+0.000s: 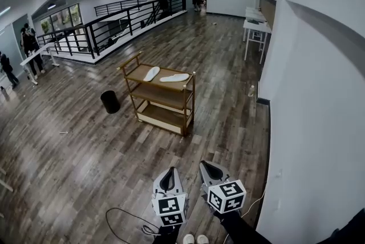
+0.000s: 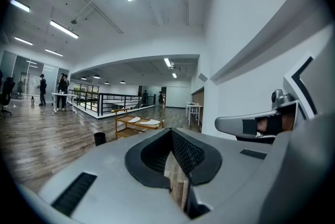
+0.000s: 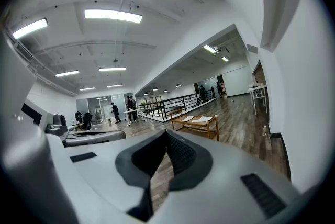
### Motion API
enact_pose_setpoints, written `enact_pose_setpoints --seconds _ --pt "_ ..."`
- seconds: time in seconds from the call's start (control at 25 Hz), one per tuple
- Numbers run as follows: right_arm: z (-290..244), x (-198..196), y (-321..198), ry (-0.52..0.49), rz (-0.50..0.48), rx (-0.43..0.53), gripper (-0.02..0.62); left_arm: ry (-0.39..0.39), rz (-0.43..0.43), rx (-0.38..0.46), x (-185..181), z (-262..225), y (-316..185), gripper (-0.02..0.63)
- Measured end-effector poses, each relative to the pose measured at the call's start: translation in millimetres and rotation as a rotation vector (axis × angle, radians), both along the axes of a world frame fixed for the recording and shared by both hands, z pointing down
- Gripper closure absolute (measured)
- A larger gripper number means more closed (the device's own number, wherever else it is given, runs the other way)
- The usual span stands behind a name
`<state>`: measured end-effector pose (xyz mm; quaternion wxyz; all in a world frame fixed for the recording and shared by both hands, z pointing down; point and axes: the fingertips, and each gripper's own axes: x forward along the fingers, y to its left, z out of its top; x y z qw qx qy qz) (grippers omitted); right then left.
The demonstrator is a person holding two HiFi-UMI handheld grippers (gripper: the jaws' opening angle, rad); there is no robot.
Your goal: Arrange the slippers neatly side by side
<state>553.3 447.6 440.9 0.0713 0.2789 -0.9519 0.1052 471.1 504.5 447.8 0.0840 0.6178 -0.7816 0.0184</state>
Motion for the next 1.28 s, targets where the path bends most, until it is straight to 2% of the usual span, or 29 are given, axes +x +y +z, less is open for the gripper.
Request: enact_pose_setpoints --seconds 0.64,0.88,1.28 --pt "9.6 -8.5 7.6 0.026 0.046 -0.011 0.597 0.039 -0.035 -0.024 -33.8 17.4 29.9 0.607" --pt "7.7 -17.9 -20.5 0.03 0.027 0.011 0.597 0.043 -0.054 -0.029 -41.3 18.6 3.2 0.607" --pt "10.8 -43.0 -100.8 0.015 -0.044 -0.003 0.597 0.011 -0.104 -0.025 -58.3 16.3 -72.2 0.607"
